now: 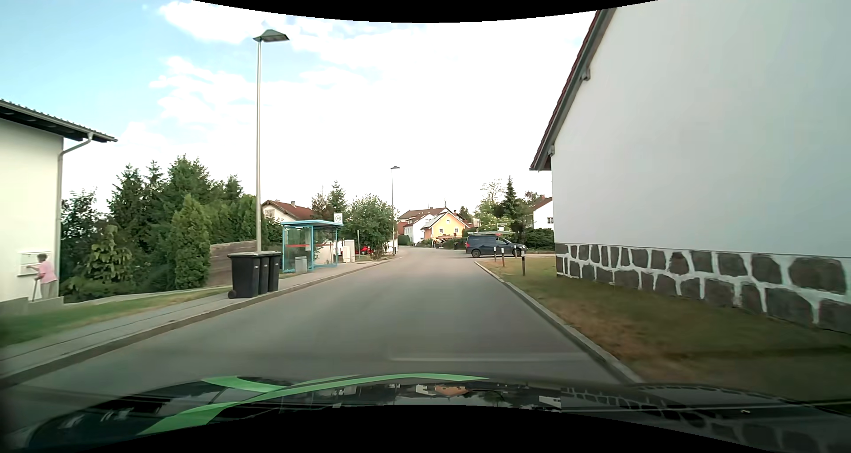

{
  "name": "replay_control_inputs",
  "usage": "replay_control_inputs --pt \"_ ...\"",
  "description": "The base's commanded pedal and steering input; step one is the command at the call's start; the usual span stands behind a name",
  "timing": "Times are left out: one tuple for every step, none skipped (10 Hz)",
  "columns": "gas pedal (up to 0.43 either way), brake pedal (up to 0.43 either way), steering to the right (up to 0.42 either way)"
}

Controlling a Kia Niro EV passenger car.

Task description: Follow the waypoints while adhering to traffic rules and regulations

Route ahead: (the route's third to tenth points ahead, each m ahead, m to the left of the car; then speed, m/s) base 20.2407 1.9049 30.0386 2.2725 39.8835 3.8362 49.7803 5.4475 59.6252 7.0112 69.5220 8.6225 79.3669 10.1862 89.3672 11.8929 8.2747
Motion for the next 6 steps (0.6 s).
replay_control_inputs --pt "0.067 0.000 0.001" --pt "0.067 0.000 0.001" --pt "0.067 0.000 0.000" --pt "0.067 0.000 -0.004" --pt "0.087 0.000 -0.013" --pt "0.098 0.000 -0.024"
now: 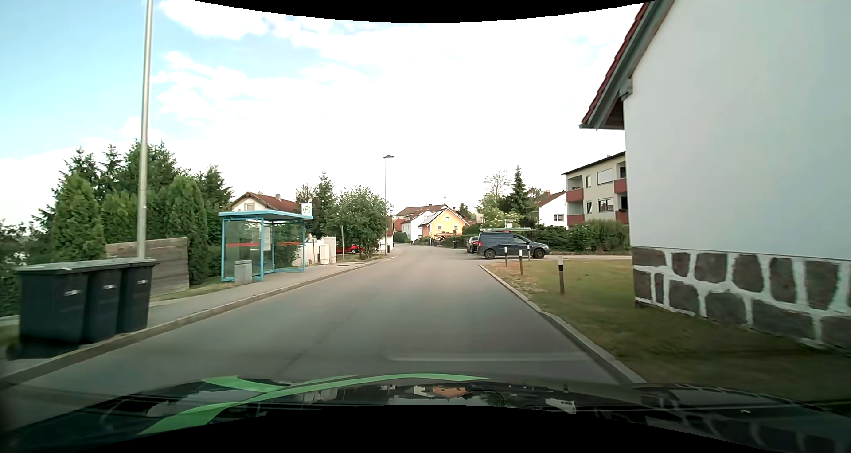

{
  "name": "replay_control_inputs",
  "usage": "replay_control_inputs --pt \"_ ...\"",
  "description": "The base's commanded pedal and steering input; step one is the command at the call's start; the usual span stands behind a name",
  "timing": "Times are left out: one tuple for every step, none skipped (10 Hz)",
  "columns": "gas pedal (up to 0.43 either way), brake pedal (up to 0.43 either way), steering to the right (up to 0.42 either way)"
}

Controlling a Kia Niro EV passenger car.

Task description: Follow the waypoints while adhering to traffic rules and regulations

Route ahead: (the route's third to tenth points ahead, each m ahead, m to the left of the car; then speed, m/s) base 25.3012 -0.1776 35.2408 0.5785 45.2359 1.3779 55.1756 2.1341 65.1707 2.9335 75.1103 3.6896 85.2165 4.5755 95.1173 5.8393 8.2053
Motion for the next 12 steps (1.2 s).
replay_control_inputs --pt "0.098 0.000 -0.033" --pt "0.110 0.000 -0.036" --pt "0.130 0.000 -0.031" --pt "0.189 0.000 -0.025" --pt "0.197 0.000 -0.019" --pt "0.209 0.000 -0.017" --pt "0.209 0.000 -0.019" --pt "0.209 0.000 -0.016" --pt "0.209 0.000 -0.007" --pt "0.209 0.000 -0.003" --pt "0.209 0.000 -0.003" --pt "0.209 0.000 -0.002"
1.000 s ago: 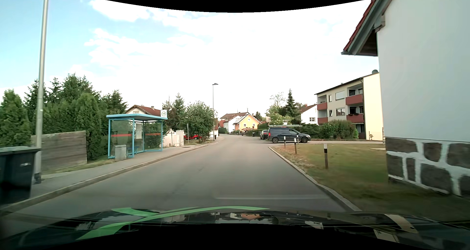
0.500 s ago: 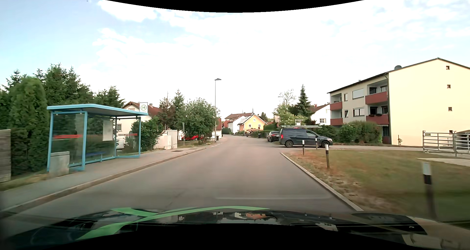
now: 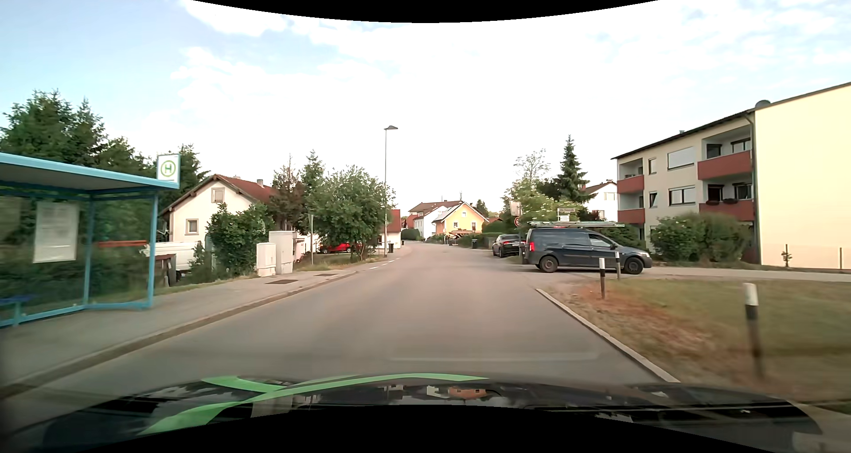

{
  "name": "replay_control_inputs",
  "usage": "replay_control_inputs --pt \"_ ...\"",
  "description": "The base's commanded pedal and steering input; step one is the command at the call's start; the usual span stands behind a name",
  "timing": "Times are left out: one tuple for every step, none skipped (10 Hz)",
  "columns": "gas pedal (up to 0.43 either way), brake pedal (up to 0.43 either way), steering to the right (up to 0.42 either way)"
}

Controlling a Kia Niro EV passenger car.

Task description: Follow the waypoints while adhering to traffic rules and regulations

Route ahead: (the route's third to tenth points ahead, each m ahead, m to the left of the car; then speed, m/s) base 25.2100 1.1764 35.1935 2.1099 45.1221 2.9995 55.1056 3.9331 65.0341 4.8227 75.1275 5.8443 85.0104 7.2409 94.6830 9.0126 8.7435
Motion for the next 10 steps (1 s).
replay_control_inputs --pt "0.177 0.000 0.001" --pt "0.177 0.000 0.005" --pt "0.177 0.000 0.010" --pt "0.177 0.000 0.014" --pt "0.177 0.000 0.015" --pt "0.169 0.000 0.016" --pt "0.169 0.000 0.016" --pt "0.169 0.000 0.016" --pt "0.157 0.000 0.016" --pt "0.130 0.000 0.016"
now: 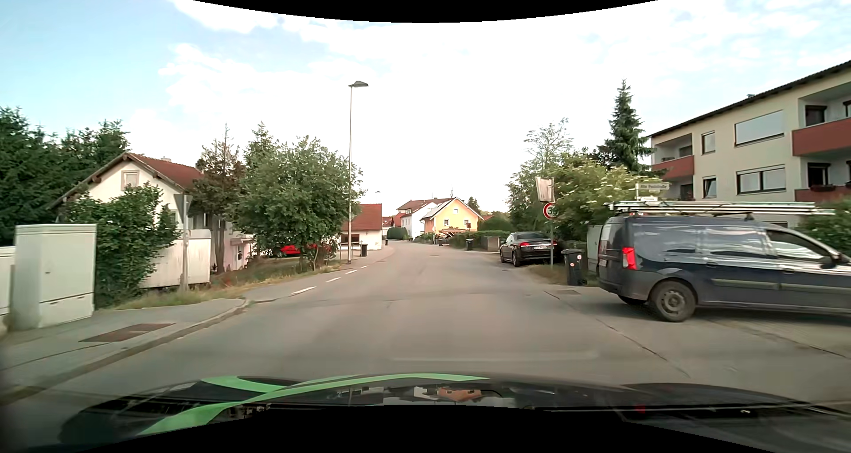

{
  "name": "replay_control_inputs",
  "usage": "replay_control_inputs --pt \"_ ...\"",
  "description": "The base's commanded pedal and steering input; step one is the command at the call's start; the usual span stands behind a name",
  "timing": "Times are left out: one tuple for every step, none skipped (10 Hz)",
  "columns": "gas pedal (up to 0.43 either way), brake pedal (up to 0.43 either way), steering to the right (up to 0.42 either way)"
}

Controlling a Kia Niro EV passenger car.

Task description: Follow the waypoints while adhering to traffic rules and regulations

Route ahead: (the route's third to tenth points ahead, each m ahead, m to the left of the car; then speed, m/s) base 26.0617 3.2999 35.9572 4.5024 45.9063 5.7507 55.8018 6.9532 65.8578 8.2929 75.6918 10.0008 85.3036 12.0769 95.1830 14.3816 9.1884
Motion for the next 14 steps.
replay_control_inputs --pt "0.059 0.000 0.015" --pt "0.059 0.000 0.013" --pt "0.059 0.000 0.011" --pt "0.059 0.000 0.009" --pt "0.020 0.000 0.008" --pt "0.000 0.000 0.007" --pt "0.000 0.000 0.004" --pt "0.000 0.000 0.002" --pt "0.000 0.000 0.001" --pt "0.000 0.000 0.000" --pt "0.000 0.000 0.000" --pt "0.000 0.000 0.000" --pt "0.059 0.000 -0.001" --pt "0.067 0.000 -0.002"
